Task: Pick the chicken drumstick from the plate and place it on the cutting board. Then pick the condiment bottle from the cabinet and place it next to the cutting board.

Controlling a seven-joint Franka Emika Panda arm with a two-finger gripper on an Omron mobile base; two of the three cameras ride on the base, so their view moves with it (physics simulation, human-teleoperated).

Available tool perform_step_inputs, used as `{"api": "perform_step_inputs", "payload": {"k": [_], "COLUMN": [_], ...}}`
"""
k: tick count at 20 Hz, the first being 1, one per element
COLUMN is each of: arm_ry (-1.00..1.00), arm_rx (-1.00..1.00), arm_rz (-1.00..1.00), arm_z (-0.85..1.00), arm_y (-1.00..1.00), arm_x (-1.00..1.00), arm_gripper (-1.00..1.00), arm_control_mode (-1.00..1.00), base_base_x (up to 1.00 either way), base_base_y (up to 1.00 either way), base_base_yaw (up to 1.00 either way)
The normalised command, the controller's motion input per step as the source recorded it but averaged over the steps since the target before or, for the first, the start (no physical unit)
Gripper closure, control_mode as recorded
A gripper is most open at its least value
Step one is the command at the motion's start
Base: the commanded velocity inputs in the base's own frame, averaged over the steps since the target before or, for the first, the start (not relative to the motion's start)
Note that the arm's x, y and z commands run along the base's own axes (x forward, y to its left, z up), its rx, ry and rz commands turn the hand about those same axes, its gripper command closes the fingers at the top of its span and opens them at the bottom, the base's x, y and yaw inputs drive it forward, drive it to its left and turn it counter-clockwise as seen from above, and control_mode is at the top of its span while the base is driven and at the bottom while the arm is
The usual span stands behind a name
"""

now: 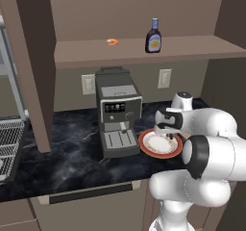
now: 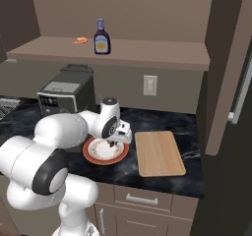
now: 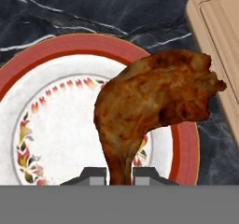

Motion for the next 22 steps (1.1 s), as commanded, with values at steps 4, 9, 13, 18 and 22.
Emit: {"api": "perform_step_inputs", "payload": {"k": [4,9,13,18,22], "arm_ry": [0.04,0.04,0.04,0.04,0.02], "arm_rx": [0.00,0.00,0.00,0.00,0.00], "arm_rz": [-0.03,-0.04,-0.04,-0.05,-0.05], "arm_z": [0.02,0.03,0.03,0.03,0.01], "arm_y": [-0.38,-0.39,-0.40,-0.42,-0.42], "arm_x": [0.00,0.00,0.00,0.00,0.00], "arm_gripper": [1.00,1.00,1.00,1.00,1.00], "arm_control_mode": [-1.00,-1.00,-1.00,-1.00,-1.00], "base_base_x": [0.00,0.00,0.00,0.00,0.00], "base_base_y": [0.00,0.00,0.00,0.00,0.00], "base_base_yaw": [0.00,0.00,0.00,0.00,0.00]}}
